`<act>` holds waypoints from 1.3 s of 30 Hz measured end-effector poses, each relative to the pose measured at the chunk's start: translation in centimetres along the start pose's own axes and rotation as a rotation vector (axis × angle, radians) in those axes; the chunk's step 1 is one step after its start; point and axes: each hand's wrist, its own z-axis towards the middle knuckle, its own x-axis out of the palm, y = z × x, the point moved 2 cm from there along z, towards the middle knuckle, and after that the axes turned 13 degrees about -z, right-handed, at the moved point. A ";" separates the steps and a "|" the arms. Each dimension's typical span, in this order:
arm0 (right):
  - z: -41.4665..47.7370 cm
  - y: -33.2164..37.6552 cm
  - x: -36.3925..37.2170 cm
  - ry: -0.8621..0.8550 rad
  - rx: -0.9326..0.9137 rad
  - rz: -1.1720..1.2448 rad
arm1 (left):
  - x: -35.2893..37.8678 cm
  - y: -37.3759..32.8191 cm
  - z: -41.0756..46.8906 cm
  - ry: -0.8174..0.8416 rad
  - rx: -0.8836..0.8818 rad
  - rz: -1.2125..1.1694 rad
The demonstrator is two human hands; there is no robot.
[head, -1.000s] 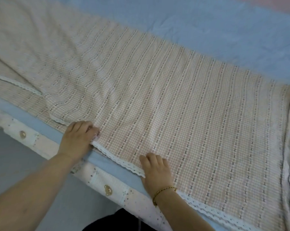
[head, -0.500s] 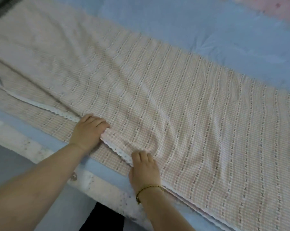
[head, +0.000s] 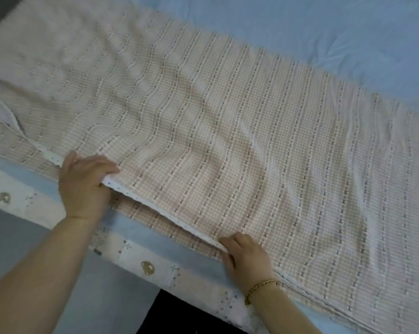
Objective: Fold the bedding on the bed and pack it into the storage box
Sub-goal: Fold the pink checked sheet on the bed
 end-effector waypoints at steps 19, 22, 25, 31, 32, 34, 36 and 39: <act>10.6 11.9 0.1 0.116 -0.143 -0.153 | -2.3 9.7 0.3 0.230 0.009 0.181; 15.8 18.1 1.6 0.064 -0.158 -0.159 | -3.5 14.5 3.2 0.247 -0.021 0.135; 20.8 24.7 2.6 0.037 -0.155 -0.119 | -4.3 17.0 5.5 0.267 0.104 0.101; 27.7 28.2 1.6 0.030 0.018 0.105 | -7.6 21.5 10.3 0.109 0.146 0.023; 27.6 28.4 1.3 -0.068 0.020 0.137 | -8.2 22.5 10.9 0.088 0.135 0.004; 26.5 28.8 2.2 -0.141 -0.047 0.142 | -9.3 24.5 11.2 0.092 0.129 -0.007; 25.0 29.4 3.8 -0.089 -0.116 0.048 | -10.1 27.0 10.4 0.143 0.104 0.029; 24.6 29.7 5.2 0.040 -0.134 -0.024 | -10.7 30.5 7.8 0.225 -0.021 0.068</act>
